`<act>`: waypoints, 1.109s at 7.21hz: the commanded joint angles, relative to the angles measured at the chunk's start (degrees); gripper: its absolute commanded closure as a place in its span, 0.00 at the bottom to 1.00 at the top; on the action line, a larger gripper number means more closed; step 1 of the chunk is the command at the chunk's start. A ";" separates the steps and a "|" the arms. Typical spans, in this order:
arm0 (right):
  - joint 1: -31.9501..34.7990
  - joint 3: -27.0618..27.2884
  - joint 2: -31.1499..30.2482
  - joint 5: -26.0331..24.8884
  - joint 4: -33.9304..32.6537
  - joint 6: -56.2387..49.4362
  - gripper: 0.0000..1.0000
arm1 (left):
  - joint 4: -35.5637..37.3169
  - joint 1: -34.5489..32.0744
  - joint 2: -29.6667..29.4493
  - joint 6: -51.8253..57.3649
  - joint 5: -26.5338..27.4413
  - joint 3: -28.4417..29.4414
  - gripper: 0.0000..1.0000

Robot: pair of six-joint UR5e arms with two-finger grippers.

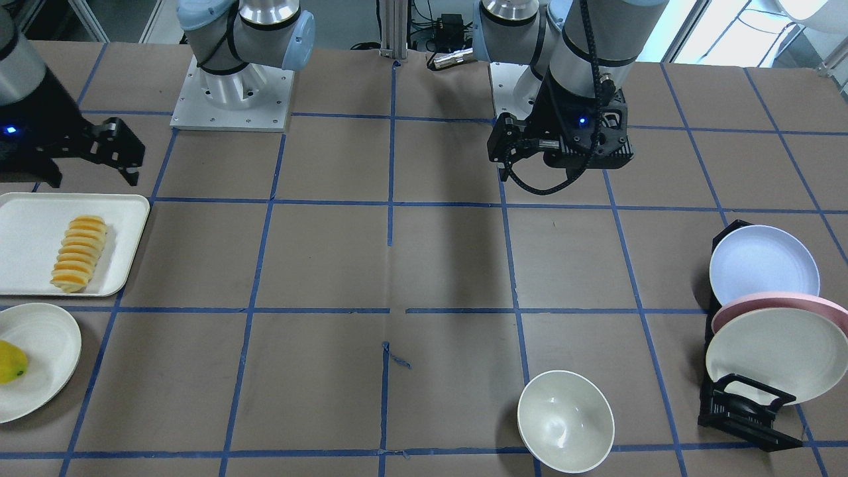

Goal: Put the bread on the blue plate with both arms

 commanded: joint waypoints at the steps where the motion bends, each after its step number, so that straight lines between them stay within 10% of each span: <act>1: -10.08 3.99 1.83 0.04 -1.02 -7.16 0.00 | -0.46 5.43 1.60 -0.01 0.83 0.11 0.00; 8: -18.20 16.14 12.74 -0.85 -25.46 -24.44 0.00 | 1.36 46.40 0.21 7.70 3.82 -0.77 0.00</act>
